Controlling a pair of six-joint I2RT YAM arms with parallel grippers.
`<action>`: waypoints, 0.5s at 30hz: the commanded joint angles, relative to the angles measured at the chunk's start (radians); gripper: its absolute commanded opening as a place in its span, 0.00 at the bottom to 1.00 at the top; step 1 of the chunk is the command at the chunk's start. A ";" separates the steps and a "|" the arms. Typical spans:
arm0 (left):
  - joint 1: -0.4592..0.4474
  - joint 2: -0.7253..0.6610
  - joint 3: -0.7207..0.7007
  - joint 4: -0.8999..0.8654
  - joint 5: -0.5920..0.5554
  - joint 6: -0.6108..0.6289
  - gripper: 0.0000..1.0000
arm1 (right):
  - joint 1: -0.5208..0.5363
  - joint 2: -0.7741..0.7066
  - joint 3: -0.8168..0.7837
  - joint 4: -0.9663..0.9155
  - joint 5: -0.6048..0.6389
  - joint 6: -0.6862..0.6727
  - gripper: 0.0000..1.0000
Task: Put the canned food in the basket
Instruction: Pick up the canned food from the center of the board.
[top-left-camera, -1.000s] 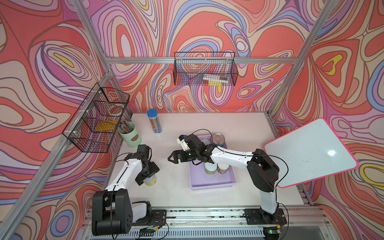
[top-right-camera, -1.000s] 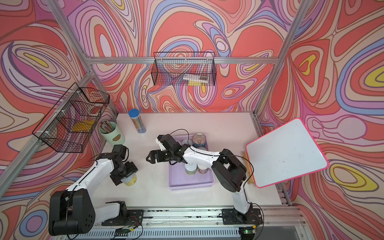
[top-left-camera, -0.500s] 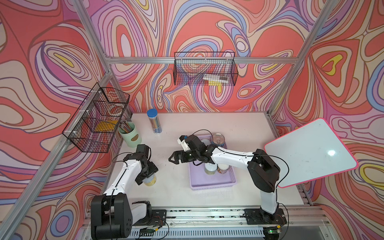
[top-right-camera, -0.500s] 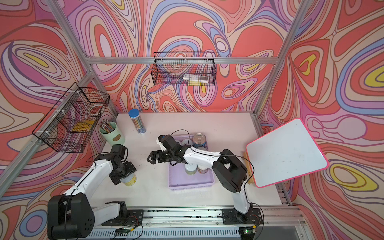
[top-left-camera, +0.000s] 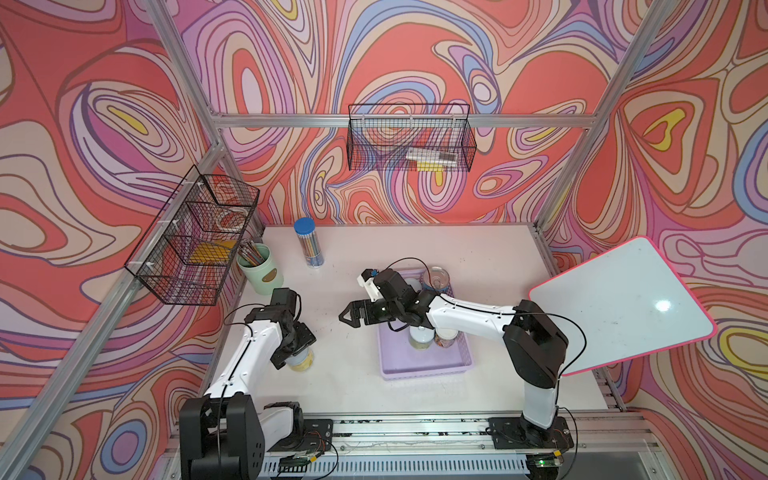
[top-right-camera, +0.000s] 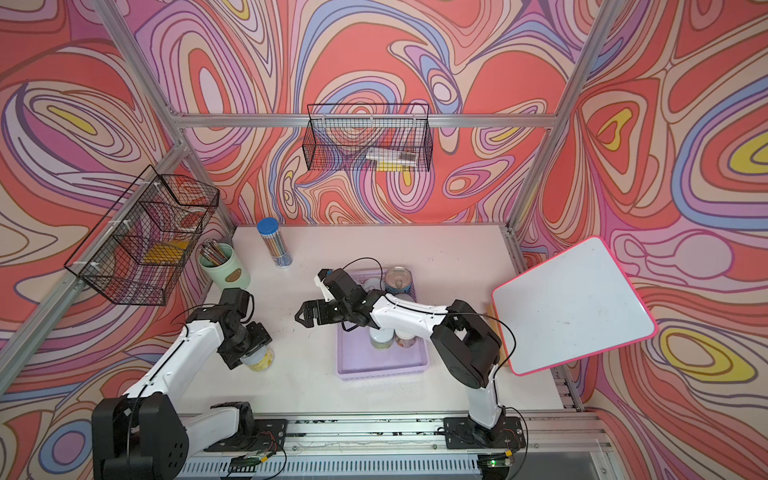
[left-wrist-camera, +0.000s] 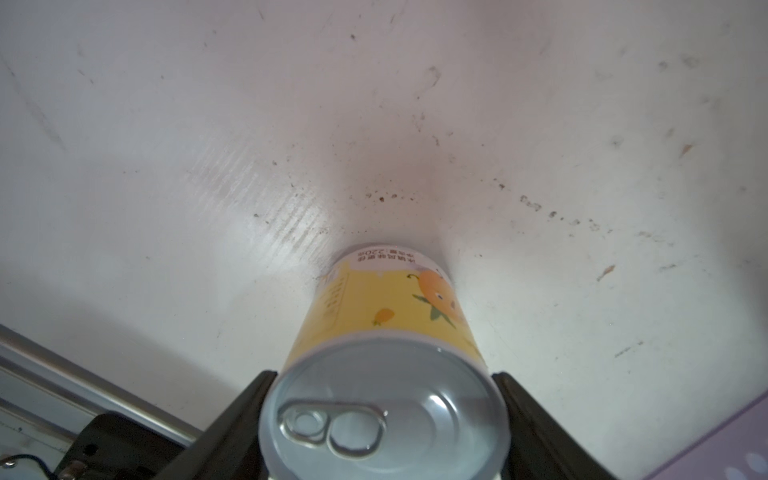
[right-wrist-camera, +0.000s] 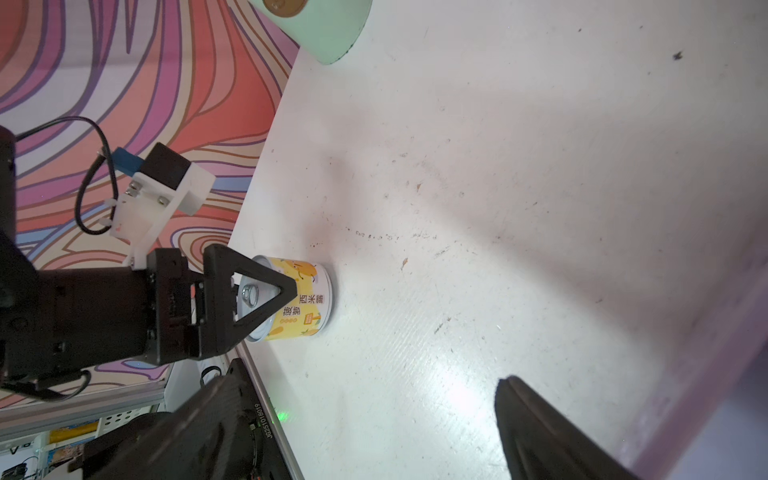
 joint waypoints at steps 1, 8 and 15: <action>-0.021 -0.037 0.064 -0.047 0.022 0.025 0.69 | 0.003 -0.053 -0.009 -0.008 0.031 -0.024 0.97; -0.064 -0.032 0.121 -0.079 0.018 0.034 0.69 | 0.003 -0.068 -0.016 -0.011 0.046 -0.028 0.98; -0.128 -0.010 0.178 -0.078 0.029 0.037 0.68 | 0.000 -0.106 -0.043 -0.008 0.070 -0.033 0.98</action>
